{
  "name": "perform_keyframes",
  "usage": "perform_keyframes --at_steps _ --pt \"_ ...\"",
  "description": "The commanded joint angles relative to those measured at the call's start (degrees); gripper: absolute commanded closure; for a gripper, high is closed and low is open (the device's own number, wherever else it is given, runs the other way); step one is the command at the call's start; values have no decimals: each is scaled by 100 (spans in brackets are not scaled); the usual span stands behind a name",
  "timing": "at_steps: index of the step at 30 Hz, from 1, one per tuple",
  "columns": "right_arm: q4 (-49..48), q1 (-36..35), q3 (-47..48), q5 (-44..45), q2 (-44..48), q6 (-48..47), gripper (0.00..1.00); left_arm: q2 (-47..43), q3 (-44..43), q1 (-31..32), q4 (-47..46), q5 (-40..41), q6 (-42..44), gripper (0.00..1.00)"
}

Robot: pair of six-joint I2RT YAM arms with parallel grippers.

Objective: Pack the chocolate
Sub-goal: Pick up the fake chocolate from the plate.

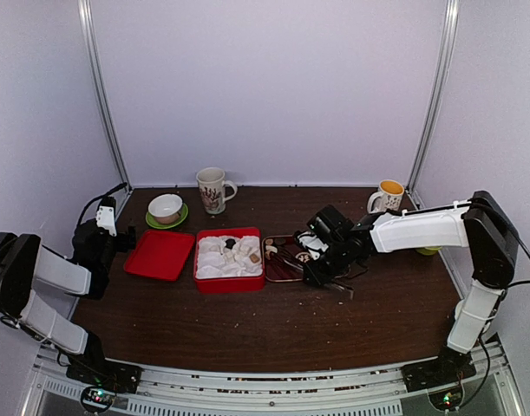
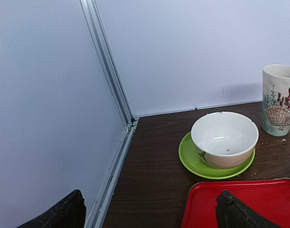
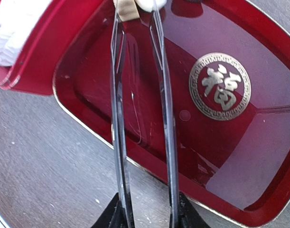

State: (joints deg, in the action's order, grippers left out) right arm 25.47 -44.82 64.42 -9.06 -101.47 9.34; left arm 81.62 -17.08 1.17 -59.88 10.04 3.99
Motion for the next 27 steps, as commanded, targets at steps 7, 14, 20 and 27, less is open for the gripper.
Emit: perform_keyframes --at_steps 7,14,20,27 --pt "-61 -71 457 -138 -275 -114 67 -6 -4 -39 -176 -56 32 2" --pt "2 -72 726 -66 -470 -96 67 -5 -5 -39 -178 -55 24 2" --pt "4 -75 741 -45 -467 -80 70 -6 -5 -43 -182 -55 28 2" --pt "-30 -70 552 82 -111 -75 74 -6 1 -42 -170 -56 26 2"
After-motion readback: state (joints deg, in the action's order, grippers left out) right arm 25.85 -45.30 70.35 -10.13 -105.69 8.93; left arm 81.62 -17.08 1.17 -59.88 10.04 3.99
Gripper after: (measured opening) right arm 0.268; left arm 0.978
